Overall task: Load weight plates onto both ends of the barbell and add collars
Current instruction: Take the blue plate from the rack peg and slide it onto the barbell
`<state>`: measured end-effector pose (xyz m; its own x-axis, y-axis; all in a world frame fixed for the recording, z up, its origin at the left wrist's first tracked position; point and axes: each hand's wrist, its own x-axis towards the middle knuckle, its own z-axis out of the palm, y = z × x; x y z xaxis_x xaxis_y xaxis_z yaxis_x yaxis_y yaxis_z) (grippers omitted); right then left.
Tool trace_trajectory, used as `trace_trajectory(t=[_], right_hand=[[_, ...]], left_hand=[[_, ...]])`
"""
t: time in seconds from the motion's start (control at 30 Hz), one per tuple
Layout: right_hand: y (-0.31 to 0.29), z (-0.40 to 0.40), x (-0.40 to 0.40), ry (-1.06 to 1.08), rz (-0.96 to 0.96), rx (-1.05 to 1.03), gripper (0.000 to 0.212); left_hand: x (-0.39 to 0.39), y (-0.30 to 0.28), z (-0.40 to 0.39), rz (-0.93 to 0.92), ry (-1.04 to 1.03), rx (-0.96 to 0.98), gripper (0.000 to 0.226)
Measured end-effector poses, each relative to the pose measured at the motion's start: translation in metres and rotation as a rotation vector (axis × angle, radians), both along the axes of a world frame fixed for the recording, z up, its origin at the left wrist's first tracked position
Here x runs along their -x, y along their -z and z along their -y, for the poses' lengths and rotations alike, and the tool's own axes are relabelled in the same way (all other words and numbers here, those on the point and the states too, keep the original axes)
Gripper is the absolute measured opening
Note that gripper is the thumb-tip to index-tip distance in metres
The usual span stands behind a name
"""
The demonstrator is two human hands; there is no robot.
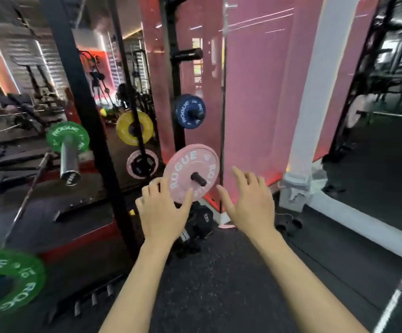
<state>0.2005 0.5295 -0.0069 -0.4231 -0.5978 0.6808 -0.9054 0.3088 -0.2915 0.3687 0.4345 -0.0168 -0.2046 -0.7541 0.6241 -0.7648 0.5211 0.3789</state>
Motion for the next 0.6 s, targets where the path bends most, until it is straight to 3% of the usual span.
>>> trace_trajectory(t=[0.33,0.6], right_hand=[[0.025,-0.104,0.14,0.222,0.084,-0.06,0.067],[0.031,-0.108,0.183,0.261,0.117,-0.046,0.066]], left_hand=[[0.146,0.015,-0.079,0.073,0.151,-0.081,0.066],[0.192,0.014,-0.076,0.102,0.2,-0.06,0.07]])
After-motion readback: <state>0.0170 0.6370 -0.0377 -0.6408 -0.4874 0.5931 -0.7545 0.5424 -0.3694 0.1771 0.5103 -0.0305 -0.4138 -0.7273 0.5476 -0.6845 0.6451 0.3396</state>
